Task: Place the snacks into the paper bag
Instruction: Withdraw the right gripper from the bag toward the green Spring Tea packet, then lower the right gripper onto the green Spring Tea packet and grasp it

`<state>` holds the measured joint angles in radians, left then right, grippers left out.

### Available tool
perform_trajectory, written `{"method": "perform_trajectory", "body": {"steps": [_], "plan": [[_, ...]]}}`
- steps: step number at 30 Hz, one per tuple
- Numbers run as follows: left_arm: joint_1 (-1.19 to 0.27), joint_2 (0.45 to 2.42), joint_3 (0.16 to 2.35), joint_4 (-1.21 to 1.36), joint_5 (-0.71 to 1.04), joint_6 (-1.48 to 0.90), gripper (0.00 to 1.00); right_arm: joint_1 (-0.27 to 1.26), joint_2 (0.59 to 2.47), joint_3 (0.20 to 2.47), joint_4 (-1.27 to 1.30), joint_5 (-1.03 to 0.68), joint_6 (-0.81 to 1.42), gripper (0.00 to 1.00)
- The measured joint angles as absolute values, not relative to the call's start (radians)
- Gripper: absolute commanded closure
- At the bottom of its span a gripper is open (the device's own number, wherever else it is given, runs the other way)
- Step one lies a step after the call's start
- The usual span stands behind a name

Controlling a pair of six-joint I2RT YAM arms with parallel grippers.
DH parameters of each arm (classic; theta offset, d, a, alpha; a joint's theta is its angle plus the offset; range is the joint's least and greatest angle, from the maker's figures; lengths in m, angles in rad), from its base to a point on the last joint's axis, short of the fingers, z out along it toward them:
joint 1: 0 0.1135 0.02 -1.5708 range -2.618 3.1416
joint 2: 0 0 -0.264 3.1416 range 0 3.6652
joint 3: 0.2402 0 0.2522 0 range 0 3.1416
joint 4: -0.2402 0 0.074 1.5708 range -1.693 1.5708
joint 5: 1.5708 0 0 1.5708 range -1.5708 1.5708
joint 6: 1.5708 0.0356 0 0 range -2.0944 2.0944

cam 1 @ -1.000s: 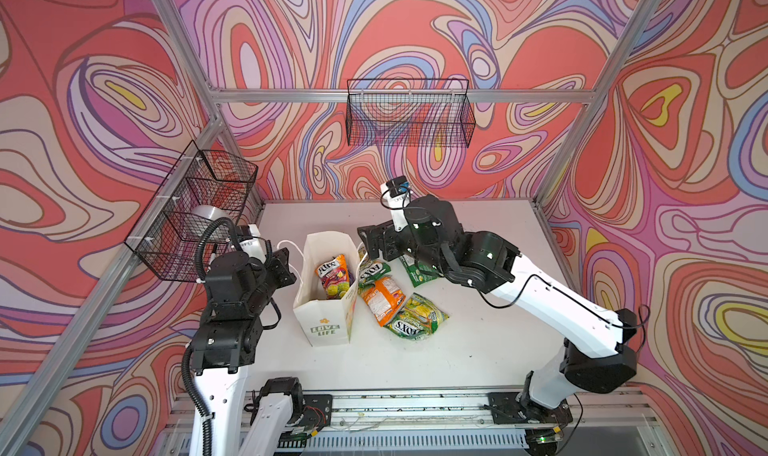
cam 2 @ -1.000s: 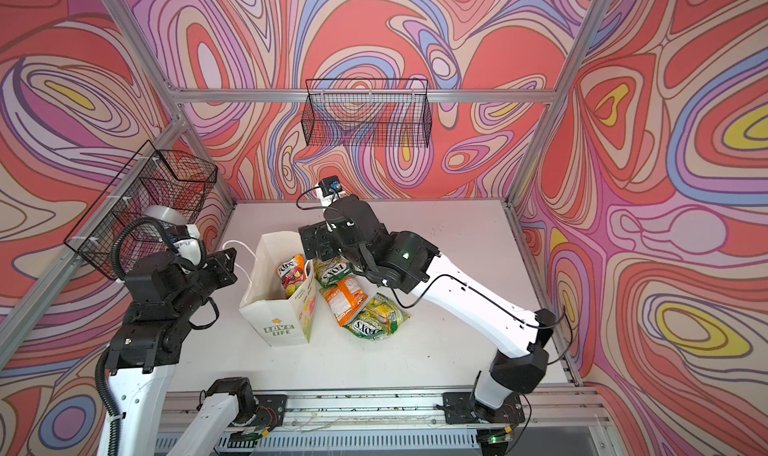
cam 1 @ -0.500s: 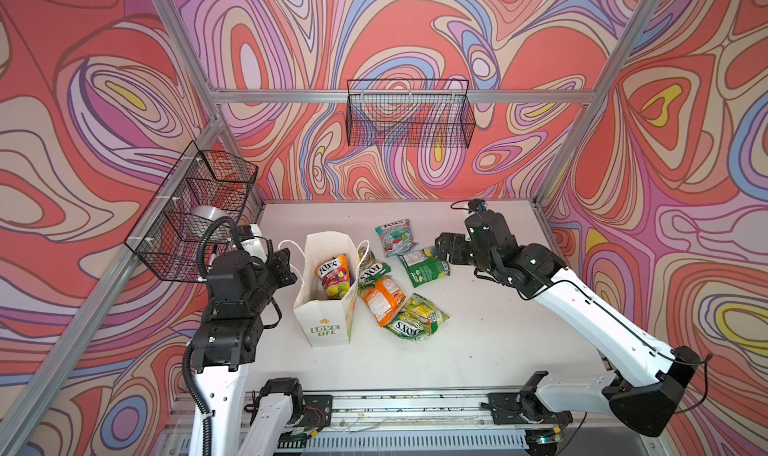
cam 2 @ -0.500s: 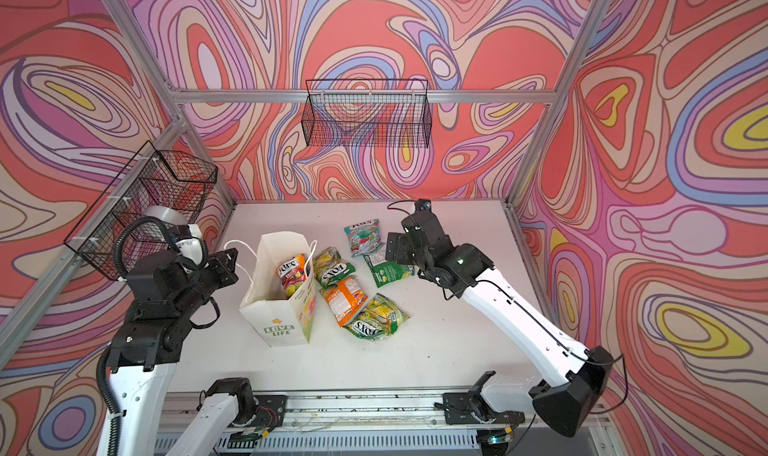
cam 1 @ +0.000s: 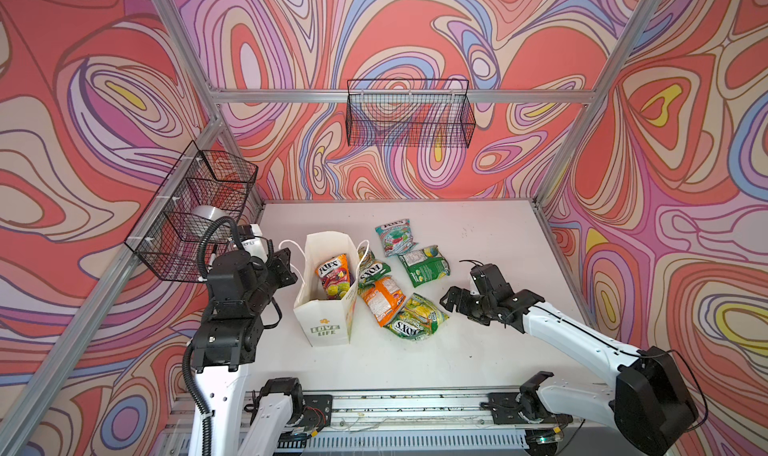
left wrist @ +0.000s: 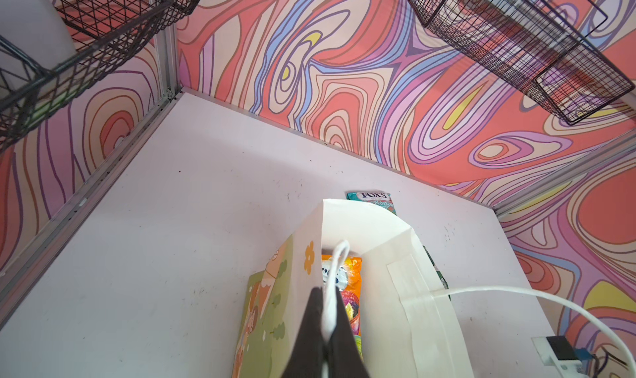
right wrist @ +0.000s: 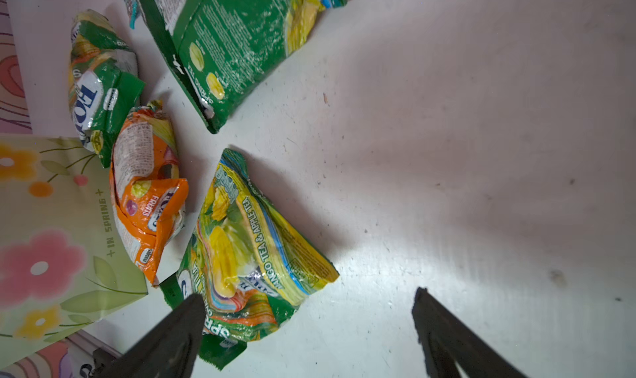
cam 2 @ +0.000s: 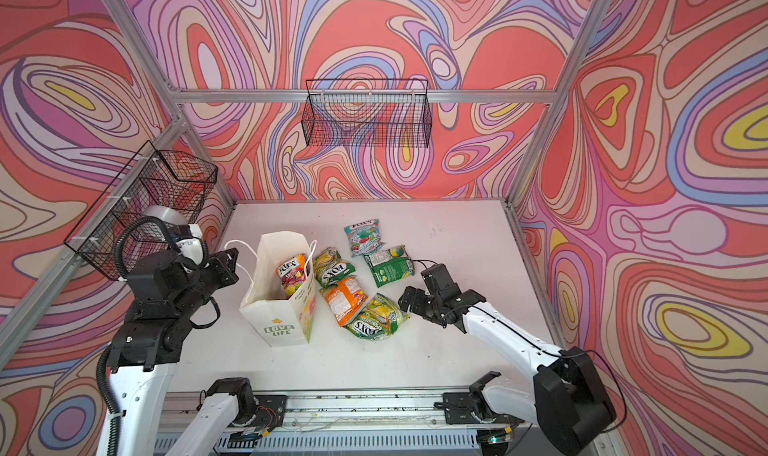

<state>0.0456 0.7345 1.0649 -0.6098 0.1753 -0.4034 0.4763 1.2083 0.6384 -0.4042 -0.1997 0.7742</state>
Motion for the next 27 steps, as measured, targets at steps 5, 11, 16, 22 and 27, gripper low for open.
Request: {"method": "perform_trajectory", "body": {"steps": [5,11,16,22,27], "plan": [[0.046,0.735,1.065,-0.610,0.175,-0.403,1.00,0.476,1.243,0.557,-0.271,-0.263,0.831,0.02],[0.045,0.735,1.065,-0.610,0.175,-0.403,1.00,0.476,1.302,0.535,-0.158,-0.315,0.867,0.04],[0.045,0.735,1.065,-0.610,0.175,-0.403,1.00,0.477,1.345,0.517,-0.073,-0.355,0.892,0.07],[0.044,0.735,1.065,-0.610,0.175,-0.403,1.00,0.490,1.375,0.517,-0.023,-0.375,0.907,0.14],[0.045,0.735,1.065,-0.610,0.175,-0.403,1.00,0.519,1.405,0.517,0.022,-0.384,0.920,0.19]]}}
